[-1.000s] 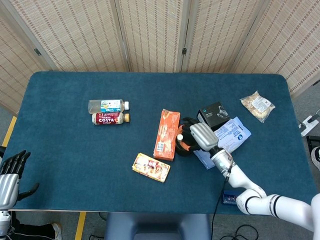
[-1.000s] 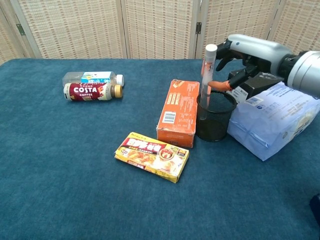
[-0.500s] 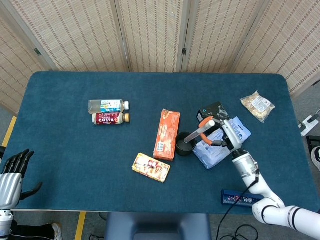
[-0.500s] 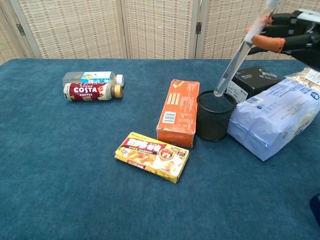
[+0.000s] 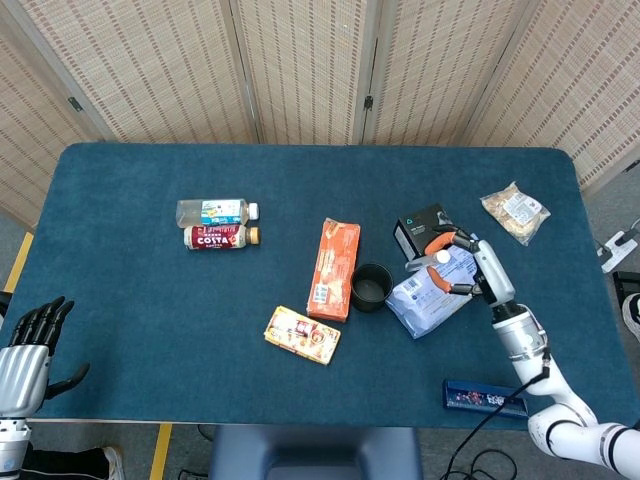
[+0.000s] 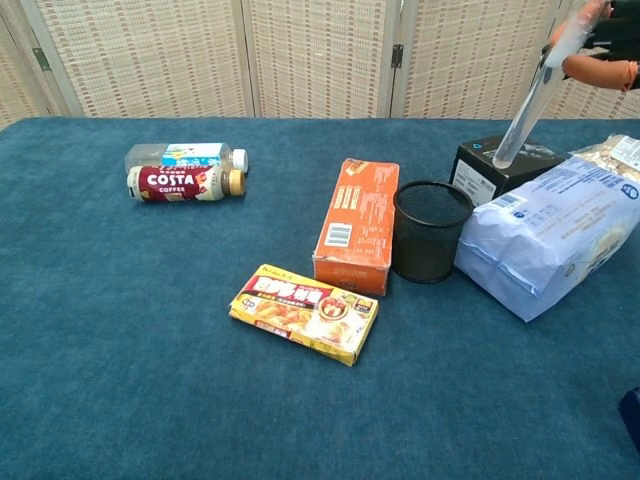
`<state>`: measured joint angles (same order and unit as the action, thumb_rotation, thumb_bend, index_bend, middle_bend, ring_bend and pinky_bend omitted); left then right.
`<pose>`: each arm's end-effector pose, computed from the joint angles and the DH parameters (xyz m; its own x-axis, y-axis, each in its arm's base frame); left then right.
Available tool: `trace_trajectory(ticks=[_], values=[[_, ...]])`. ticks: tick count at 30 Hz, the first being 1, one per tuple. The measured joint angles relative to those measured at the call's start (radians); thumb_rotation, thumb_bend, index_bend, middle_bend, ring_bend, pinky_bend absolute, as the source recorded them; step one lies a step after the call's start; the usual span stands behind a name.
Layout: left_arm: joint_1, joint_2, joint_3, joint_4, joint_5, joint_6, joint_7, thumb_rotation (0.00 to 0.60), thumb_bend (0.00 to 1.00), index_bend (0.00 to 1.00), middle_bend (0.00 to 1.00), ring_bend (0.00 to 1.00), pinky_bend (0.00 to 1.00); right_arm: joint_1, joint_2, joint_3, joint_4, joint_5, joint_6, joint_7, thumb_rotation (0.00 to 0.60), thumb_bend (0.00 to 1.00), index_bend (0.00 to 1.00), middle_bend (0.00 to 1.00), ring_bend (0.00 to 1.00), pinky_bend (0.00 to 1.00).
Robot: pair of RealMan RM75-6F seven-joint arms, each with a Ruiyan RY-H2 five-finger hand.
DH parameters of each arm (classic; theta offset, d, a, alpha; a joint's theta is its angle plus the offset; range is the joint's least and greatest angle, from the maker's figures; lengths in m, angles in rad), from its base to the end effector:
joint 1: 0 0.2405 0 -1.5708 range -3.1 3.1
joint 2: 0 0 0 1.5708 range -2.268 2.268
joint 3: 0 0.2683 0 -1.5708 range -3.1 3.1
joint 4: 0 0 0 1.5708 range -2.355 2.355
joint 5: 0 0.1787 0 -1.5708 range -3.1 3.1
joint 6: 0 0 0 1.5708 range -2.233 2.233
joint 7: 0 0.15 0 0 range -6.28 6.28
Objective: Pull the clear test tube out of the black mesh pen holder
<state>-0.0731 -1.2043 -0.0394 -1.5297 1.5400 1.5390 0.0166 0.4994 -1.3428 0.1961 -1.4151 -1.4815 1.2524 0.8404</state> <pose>-0.3130 0.1803 0.1757 0.4090 -0.0370 0.9118 0.9113 -0.0341 -0.4102 -0.2203 -0.3278 0.1277 -0.4112 -0.2174 0.8853 -0.8466 -0.2689 -0.4592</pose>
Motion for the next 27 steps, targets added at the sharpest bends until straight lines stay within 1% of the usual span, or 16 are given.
trace_trajectory(ticks=[2, 3, 5, 7, 10, 13, 17, 20, 22, 24, 25, 27], values=[[0.0, -0.001, -0.001, 0.001, 0.0, 0.0, -0.001, 0.6, 0.26, 0.08, 0.1, 0.1, 0.13, -0.004, -0.011, -0.001, 0.012, -0.01, 0.027, -0.122, 0.6, 0.33, 0.65, 0.44, 0.19, 0.24], [0.0, -0.001, 0.0, 0.002, 0.0, 0.001, -0.001, 0.6, 0.26, 0.08, 0.1, 0.1, 0.13, -0.006, -0.014, -0.001, 0.014, -0.012, 0.034, -0.162, 0.6, 0.33, 0.65, 0.44, 0.19, 0.24], [-0.001, -0.002, 0.0, 0.003, 0.0, 0.0, -0.002, 0.6, 0.26, 0.08, 0.1, 0.1, 0.13, -0.009, -0.017, -0.002, 0.011, -0.013, 0.04, -0.221, 0.6, 0.33, 0.65, 0.44, 0.19, 0.24], [-0.001, -0.002, 0.0, 0.006, -0.002, -0.001, -0.002, 0.6, 0.26, 0.08, 0.1, 0.1, 0.13, -0.01, -0.017, -0.003, 0.001, -0.011, 0.038, -0.232, 0.6, 0.33, 0.65, 0.44, 0.19, 0.24], [0.0, -0.002, -0.001, 0.009, -0.004, -0.001, -0.006, 0.6, 0.26, 0.08, 0.1, 0.1, 0.13, -0.012, -0.006, -0.005, -0.027, -0.006, 0.021, -0.172, 0.6, 0.33, 0.65, 0.44, 0.19, 0.24], [0.0, -0.003, 0.0, 0.011, -0.004, -0.001, -0.007, 0.6, 0.26, 0.08, 0.1, 0.1, 0.13, -0.014, 0.013, -0.007, -0.06, 0.0, -0.001, -0.02, 0.6, 0.33, 0.65, 0.44, 0.19, 0.24], [-0.002, -0.004, 0.0, 0.011, -0.003, -0.003, -0.007, 0.6, 0.26, 0.08, 0.1, 0.1, 0.13, -0.017, 0.041, -0.009, -0.094, 0.004, -0.029, 0.236, 0.6, 0.33, 0.65, 0.44, 0.19, 0.24], [-0.003, -0.005, 0.001, 0.009, -0.001, -0.005, -0.004, 0.6, 0.26, 0.08, 0.1, 0.1, 0.13, -0.019, 0.048, -0.01, -0.097, 0.006, -0.035, 0.337, 0.6, 0.33, 0.65, 0.44, 0.19, 0.24], [-0.004, -0.006, 0.001, 0.007, -0.001, -0.006, -0.001, 0.6, 0.27, 0.08, 0.1, 0.1, 0.13, -0.02, 0.048, -0.01, -0.095, 0.007, -0.035, 0.35, 0.6, 0.33, 0.65, 0.44, 0.19, 0.24], [-0.005, -0.006, 0.001, 0.006, -0.002, -0.007, 0.001, 0.6, 0.27, 0.08, 0.1, 0.1, 0.13, -0.021, 0.043, -0.009, -0.088, 0.008, -0.029, 0.32, 0.6, 0.33, 0.65, 0.44, 0.19, 0.24], [-0.005, -0.006, 0.001, 0.006, -0.003, -0.007, 0.001, 0.6, 0.27, 0.08, 0.1, 0.1, 0.13, -0.022, 0.04, -0.009, -0.084, 0.007, -0.025, 0.292, 0.6, 0.33, 0.65, 0.44, 0.19, 0.24], [-0.005, -0.006, 0.001, 0.005, -0.004, -0.008, 0.003, 0.6, 0.27, 0.08, 0.1, 0.1, 0.13, -0.023, 0.029, -0.008, -0.069, 0.005, -0.011, 0.193, 0.6, 0.33, 0.65, 0.44, 0.19, 0.24]])
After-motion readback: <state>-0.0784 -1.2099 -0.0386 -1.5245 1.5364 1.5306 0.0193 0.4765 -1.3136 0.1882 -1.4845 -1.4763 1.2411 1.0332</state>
